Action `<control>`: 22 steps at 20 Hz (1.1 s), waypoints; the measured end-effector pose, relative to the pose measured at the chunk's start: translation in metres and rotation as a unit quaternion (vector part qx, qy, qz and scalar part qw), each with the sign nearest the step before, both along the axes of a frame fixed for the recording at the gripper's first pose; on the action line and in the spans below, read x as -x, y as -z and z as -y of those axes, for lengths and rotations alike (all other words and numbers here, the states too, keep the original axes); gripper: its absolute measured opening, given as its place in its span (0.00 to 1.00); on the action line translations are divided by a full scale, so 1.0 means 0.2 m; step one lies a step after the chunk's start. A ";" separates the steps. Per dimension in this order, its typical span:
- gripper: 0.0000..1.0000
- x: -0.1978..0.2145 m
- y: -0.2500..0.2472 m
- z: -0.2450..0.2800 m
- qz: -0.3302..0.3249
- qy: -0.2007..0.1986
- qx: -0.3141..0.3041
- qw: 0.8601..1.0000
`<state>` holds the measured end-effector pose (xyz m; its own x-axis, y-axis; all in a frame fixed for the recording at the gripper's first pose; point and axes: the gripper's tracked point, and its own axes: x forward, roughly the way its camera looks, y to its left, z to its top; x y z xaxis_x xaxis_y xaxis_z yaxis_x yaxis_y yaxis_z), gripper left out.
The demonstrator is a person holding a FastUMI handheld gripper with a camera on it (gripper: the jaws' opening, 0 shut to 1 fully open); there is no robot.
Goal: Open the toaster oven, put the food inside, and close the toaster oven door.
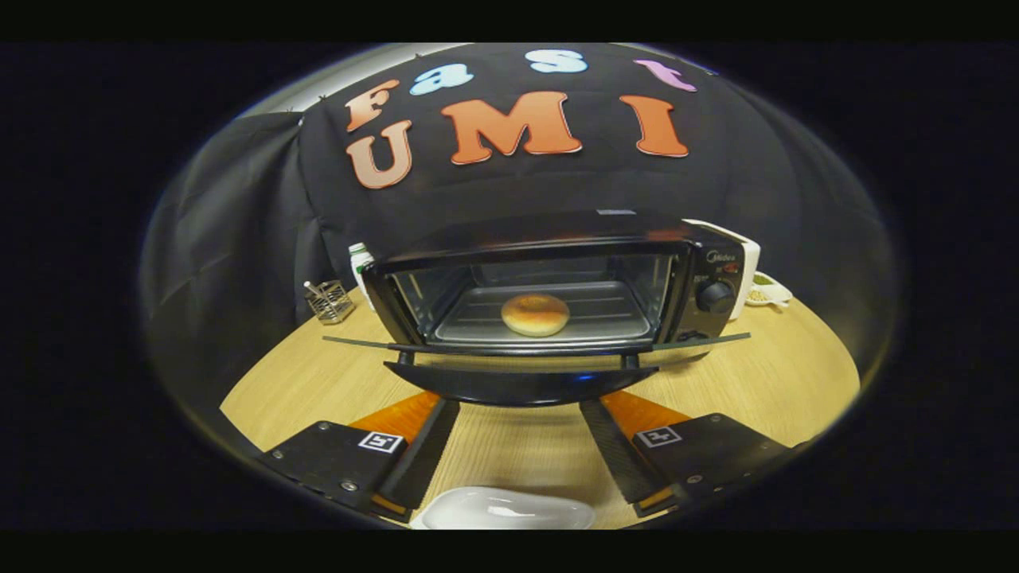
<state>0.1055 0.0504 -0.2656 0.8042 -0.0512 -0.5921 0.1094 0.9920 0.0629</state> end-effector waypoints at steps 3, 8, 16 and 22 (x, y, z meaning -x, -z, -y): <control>0.90 -0.12 -0.05 0.03 0.017 0.014 0.009 1.000; 0.90 -0.28 -0.15 0.05 0.049 0.037 -0.010 0.998; 0.90 -0.23 -0.30 0.04 0.094 0.021 0.022 0.995; 0.90 -0.04 -0.79 -0.03 0.216 -0.021 0.041 0.975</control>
<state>0.1126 0.0560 -0.1077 0.9800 -0.0456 -0.1936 0.0494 0.9987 0.0149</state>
